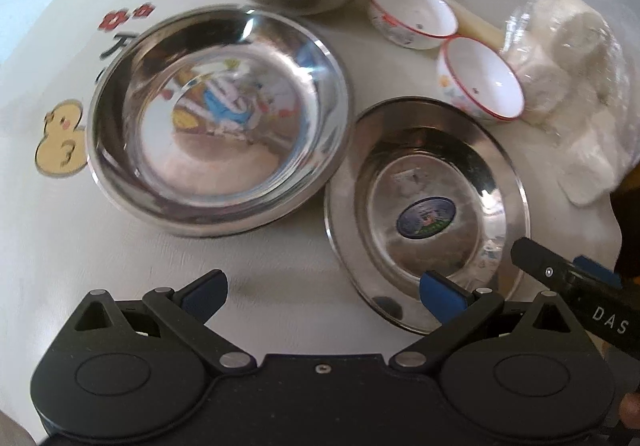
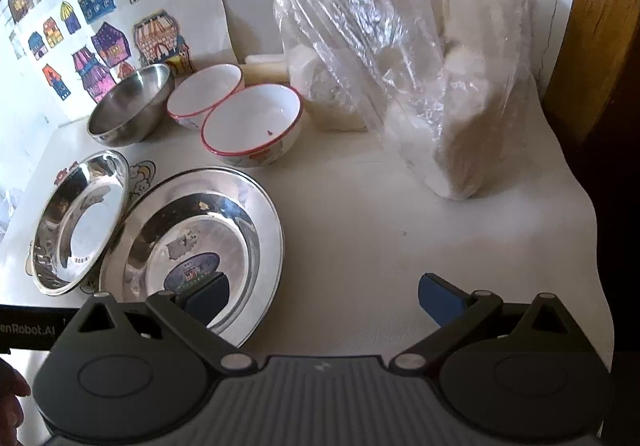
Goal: Organize plates and bowls
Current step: 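Close both grippers on the rim of the blue-label steel plate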
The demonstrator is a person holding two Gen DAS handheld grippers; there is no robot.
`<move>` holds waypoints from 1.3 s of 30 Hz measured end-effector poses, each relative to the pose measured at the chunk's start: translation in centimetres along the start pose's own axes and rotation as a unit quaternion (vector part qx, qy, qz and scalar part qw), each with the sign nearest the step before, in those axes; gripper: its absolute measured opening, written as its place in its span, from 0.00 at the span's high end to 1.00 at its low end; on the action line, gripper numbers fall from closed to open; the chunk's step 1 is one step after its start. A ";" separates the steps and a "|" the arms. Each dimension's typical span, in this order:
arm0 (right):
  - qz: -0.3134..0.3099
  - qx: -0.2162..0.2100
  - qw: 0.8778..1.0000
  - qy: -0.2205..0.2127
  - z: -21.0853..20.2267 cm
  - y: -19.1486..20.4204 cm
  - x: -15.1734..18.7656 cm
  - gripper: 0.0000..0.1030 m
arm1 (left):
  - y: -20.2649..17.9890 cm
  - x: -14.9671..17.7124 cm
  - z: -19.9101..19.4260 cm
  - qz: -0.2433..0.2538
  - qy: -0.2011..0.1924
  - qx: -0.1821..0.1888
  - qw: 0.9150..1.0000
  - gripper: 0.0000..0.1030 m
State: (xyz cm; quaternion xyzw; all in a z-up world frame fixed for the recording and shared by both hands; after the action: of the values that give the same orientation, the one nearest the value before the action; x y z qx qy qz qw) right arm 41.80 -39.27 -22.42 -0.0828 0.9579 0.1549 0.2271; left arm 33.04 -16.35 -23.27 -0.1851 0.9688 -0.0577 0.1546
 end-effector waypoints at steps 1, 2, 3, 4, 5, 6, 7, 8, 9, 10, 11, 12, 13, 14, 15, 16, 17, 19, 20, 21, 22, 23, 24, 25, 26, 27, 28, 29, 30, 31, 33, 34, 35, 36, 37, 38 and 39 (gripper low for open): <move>0.003 0.001 1.000 0.002 0.1 0.0 0.1 0.04 | 0.2 0.1 0.0 -0.004 0.001 -0.001 1.000 0.01; 0.005 0.001 1.000 0.004 0.2 0.0 0.1 0.06 | 0.2 0.2 0.0 -0.006 0.002 -0.003 1.000 0.01; 0.007 0.000 1.000 0.005 0.3 0.0 0.1 0.10 | 0.3 0.2 0.0 -0.005 0.002 -0.005 1.000 0.03; 0.008 0.000 1.000 0.006 0.4 0.1 0.2 0.14 | 0.2 0.1 0.0 -0.005 0.002 -0.005 1.000 0.05; 0.008 -0.001 1.000 0.007 0.4 0.1 0.2 0.17 | 0.2 0.1 0.0 -0.006 0.002 -0.002 1.000 0.06; 0.009 -0.003 1.000 0.007 0.4 0.2 0.2 0.21 | 0.1 0.0 0.0 -0.007 0.001 0.000 1.000 0.07; 0.010 -0.007 1.000 0.007 0.5 0.4 0.2 0.23 | 0.1 -0.1 0.0 -0.007 0.000 0.002 1.000 0.08; 0.010 -0.010 1.000 0.007 0.5 0.5 0.2 0.26 | 0.0 -0.2 0.0 -0.007 -0.001 0.004 1.000 0.09; 0.010 -0.012 1.000 0.007 0.5 0.6 0.2 0.28 | 0.0 -0.4 0.0 -0.008 -0.003 0.006 1.000 0.10; 0.010 -0.013 1.000 0.007 0.6 0.7 0.2 0.33 | -0.1 -0.4 -0.1 -0.008 -0.005 0.008 1.000 0.12; 0.010 -0.015 1.000 0.007 0.6 0.8 0.1 0.36 | -0.2 -0.5 -0.1 -0.008 -0.006 0.010 1.000 0.13; 0.011 -0.016 1.000 0.007 0.7 0.9 0.1 0.37 | -0.3 -0.5 -0.1 -0.008 -0.007 0.012 1.000 0.14; 0.012 -0.019 1.000 0.007 0.7 1.0 0.1 0.40 | -0.4 -0.6 -0.2 -0.008 -0.008 0.014 1.000 0.17; 0.013 -0.022 1.000 0.007 0.7 1.1 0.0 0.42 | -0.5 -0.7 -0.2 -0.007 -0.010 0.015 1.000 0.18; 0.015 -0.024 1.000 0.007 0.7 1.2 0.0 0.44 | -0.6 -0.8 -0.2 -0.005 -0.011 0.015 1.000 0.21; 0.017 -0.026 1.000 0.007 0.8 1.3 0.0 0.47 | -0.8 -0.9 -0.2 -0.003 -0.012 0.017 1.000 0.25; 0.019 -0.029 0.999 0.008 0.8 1.3 0.0 0.48 | -0.9 -0.9 -0.3 -0.001 -0.014 0.020 1.000 0.27; 0.021 -0.034 0.999 0.010 0.9 1.5 0.0 0.56 | -1.1 -1.1 -0.4 0.001 -0.017 0.025 1.000 0.34; 0.023 -0.037 0.999 0.012 1.0 1.6 0.0 0.59 | -1.1 -1.1 -0.4 0.001 -0.018 0.027 0.999 0.40; 0.025 -0.041 0.999 0.013 1.1 1.7 0.1 0.61 | -1.2 -1.2 -0.4 0.002 -0.018 0.031 0.999 0.47; 0.027 -0.045 0.999 0.014 1.2 1.8 0.1 0.66 | -1.2 -1.2 -0.4 0.001 -0.019 0.034 0.999 0.53; 0.028 -0.049 0.998 0.015 1.2 1.8 0.2 0.69 | -1.3 -1.2 -0.4 0.000 -0.020 0.038 0.999 0.57; 0.029 -0.052 0.998 0.015 1.2 1.9 0.2 0.73 | -1.3 -1.2 -0.4 -0.002 -0.019 0.042 0.999 0.64; 0.028 -0.054 0.998 0.015 1.2 2.0 0.3 0.76 | -1.3 -1.1 -0.3 -0.002 -0.019 0.044 0.999 0.68; 0.028 -0.056 0.998 0.015 1.1 2.1 0.4 0.79 | -1.3 -1.1 -0.3 -0.003 -0.019 0.047 0.999 0.69; 0.029 -0.057 0.998 0.015 1.1 2.2 0.4 0.80 | -1.3 -1.1 -0.3 -0.004 -0.019 0.050 0.999 0.73; 0.030 -0.057 0.998 0.015 1.1 2.2 0.4 0.81 | -1.4 -1.0 -0.2 -0.004 -0.019 0.053 0.998 0.73; 0.031 -0.056 0.998 0.015 1.0 2.1 0.4 0.81 | -1.4 -1.0 -0.3 -0.004 -0.019 0.054 0.998 0.73; 0.033 -0.056 0.998 0.015 1.0 2.1 0.5 0.81 | -1.4 -1.0 -0.3 -0.002 -0.019 0.055 0.998 0.73; 0.034 -0.056 0.998 0.016 0.9 2.0 0.6 0.81 | -1.4 -1.0 -0.3 -0.001 -0.018 0.056 0.998 0.74; 0.036 -0.053 0.998 0.016 0.8 1.9 0.7 0.81 | -1.5 -0.9 -0.4 0.004 -0.019 0.061 0.998 0.74; 0.037 -0.052 0.998 0.016 0.6 1.8 0.8 0.81 | -1.6 -0.9 -0.4 0.008 -0.018 0.063 0.998 0.74; 0.038 -0.051 0.998 0.016 0.4 1.7 1.0 0.81 | -1.7 -0.9 -0.5 0.014 -0.017 0.064 0.998 0.74; 0.040 -0.051 0.998 0.015 0.1 1.6 1.2 0.81 | -1.8 -0.8 -0.6 0.020 -0.017 0.064 0.998 0.74; 0.040 -0.050 0.998 0.015 -0.1 1.5 1.4 0.81 | -2.0 -0.8 -0.7 0.030 -0.016 0.063 0.997 0.74; 0.042 -0.049 0.998 0.015 -0.4 1.4 1.6 0.81 | -2.1 -0.8 -0.8 0.039 -0.016 0.064 0.997 0.74; 0.044 -0.048 0.998 0.014 -0.6 1.3 1.8 0.81 | -2.3 -0.8 -0.9 0.047 -0.016 0.066 0.997 0.74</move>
State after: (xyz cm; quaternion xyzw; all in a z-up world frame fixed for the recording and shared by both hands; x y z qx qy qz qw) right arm 39.65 -38.42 -22.36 -0.0537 0.9550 0.2095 0.2029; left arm 34.20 -18.11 -21.81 -0.1295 0.9680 -0.1107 0.1843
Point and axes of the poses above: each gripper's, at about its wrist camera, not at the fingertips, and z roughly the way its jaws point, y to its left, x to its underside, the point moved 9 cm from there along z, roughly the way its jaws point, and after that the axes turned 8 degrees about z, right-handed, at the moved point
